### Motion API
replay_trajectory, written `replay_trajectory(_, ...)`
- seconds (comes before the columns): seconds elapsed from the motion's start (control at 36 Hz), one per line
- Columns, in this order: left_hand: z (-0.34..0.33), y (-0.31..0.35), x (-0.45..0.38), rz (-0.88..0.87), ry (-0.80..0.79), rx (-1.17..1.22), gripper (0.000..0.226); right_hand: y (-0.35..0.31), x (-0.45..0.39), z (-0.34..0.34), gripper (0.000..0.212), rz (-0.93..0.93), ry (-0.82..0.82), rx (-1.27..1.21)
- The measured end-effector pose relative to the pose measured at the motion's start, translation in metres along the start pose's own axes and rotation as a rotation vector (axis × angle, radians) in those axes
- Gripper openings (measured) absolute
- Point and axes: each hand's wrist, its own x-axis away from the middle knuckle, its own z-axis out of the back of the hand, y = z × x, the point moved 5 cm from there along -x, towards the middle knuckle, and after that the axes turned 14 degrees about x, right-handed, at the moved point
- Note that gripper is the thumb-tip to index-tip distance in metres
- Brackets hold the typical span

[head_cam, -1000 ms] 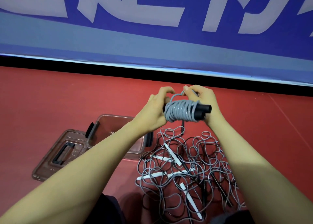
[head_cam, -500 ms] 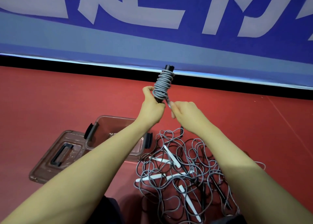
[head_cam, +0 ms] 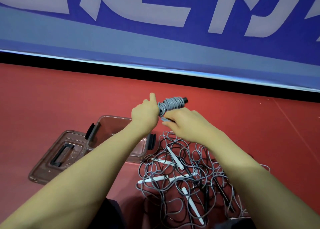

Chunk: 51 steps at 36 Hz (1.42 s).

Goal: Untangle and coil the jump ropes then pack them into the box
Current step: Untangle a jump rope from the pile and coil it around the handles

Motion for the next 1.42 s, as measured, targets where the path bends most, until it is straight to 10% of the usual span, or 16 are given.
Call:
replay_trajectory(0.17, -0.002, 0.013, 0.001, -0.224, -0.086, -0.207, 0.021, 0.013, 0.005, 0.008, 0.037, -0.020, 0.339, 0.220)
replay_trajectory(0.78, 0.033, 0.024, 0.019, -0.812, 0.255, -0.114, 0.007, 0.028, -0.001, -0.013, 0.035, -0.310, 0.144, -0.677)
replay_trajectory(0.97, 0.036, 0.018, 0.011, -0.656, 0.351, -0.007, 0.016, 0.027, -0.004, -0.006, 0.031, -0.290, 0.206, -0.619)
replay_trajectory(1.08, 0.036, 0.004, 0.005, -0.324, 0.247, 0.430, 0.055, 0.041, -0.002, -0.009, 0.039, -0.469, 0.296, -0.664)
replay_trajectory(1.17, 0.031, 0.009, 0.013, -0.208, 0.103, 0.740, 0.040, 0.054, 0.000, -0.011, 0.038, -0.601, 0.384, -0.657)
replay_trajectory(1.28, 0.015, 0.033, 0.028, -0.304, -0.155, 0.647, 0.056, 0.065, 0.004, -0.013, 0.034, -0.712, 0.450, -0.683)
replay_trajectory(1.42, 0.001, 0.044, 0.031, -0.330, -0.106, 0.454, 0.095, 0.066, 0.001, -0.019, 0.041, -0.735, 0.463, -0.894)
